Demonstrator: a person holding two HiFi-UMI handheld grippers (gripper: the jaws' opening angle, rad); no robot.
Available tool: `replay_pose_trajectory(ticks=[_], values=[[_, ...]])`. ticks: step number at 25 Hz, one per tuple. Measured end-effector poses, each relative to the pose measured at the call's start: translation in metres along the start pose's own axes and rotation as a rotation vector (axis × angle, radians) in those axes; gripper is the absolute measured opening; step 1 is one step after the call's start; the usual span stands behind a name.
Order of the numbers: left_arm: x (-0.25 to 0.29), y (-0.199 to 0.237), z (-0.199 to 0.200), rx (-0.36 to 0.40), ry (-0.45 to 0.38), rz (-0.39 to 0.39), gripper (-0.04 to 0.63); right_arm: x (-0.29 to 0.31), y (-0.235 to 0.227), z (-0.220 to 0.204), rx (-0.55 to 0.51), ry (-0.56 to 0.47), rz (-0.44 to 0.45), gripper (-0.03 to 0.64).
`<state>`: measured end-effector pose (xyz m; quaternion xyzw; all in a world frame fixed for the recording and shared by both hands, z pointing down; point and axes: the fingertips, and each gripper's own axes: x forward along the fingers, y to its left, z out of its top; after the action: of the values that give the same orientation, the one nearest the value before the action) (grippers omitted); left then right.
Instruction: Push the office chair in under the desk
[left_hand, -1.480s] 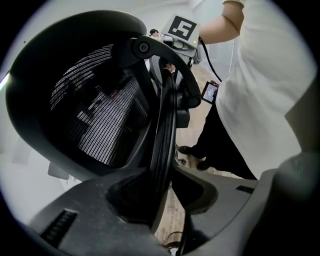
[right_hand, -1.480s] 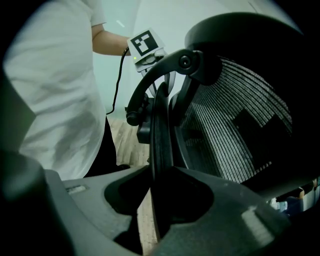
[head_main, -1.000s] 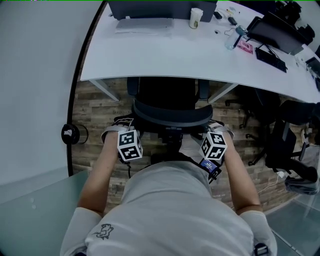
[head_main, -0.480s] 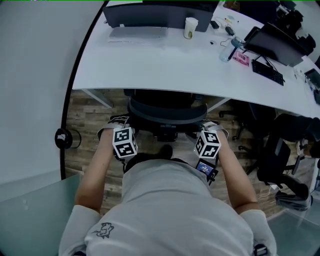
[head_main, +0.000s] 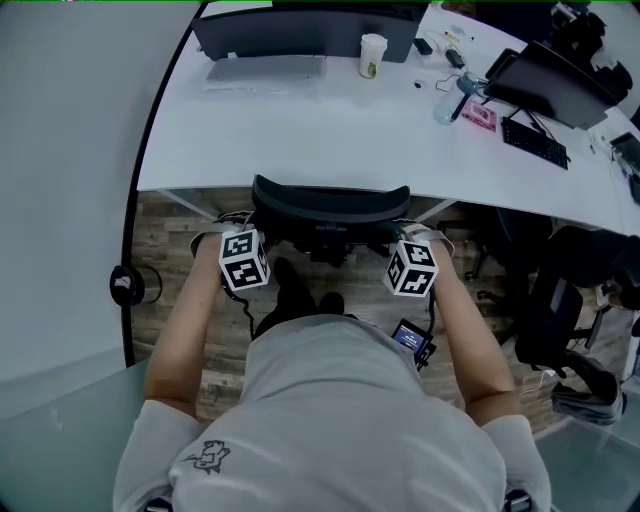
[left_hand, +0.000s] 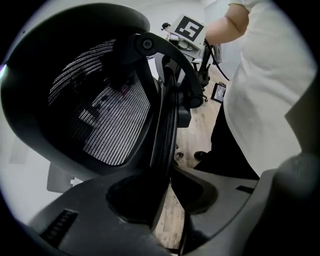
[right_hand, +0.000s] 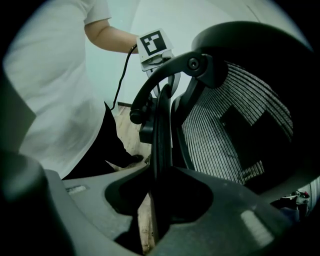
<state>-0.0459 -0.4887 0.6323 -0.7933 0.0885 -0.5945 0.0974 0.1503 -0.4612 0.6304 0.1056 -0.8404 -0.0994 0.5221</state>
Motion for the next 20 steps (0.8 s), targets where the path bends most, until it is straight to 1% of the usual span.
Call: replay_pose_trajectory(ticks=[7,15,18,20], values=[[0.01,0.028,0.011,0.005,-0.01,0.002,0.127,0.003,-0.031,-0.013,-0.003,0.009,-0.005,0.115],[0.012,0.037,0.011,0.013,-0.015,0.01,0.13,0.005,-0.039,-0.013,0.006,0.015,-0.004,0.124],[0.012,0.04,0.015,0.016,-0.032,0.037,0.141,0.003,-0.042,-0.017,-0.001,0.027,-0.021,0.138],[0.012,0.042,0.015,0.013,-0.042,0.06,0.149,0.002,-0.042,-0.019,0.005,0.041,-0.032,0.165]])
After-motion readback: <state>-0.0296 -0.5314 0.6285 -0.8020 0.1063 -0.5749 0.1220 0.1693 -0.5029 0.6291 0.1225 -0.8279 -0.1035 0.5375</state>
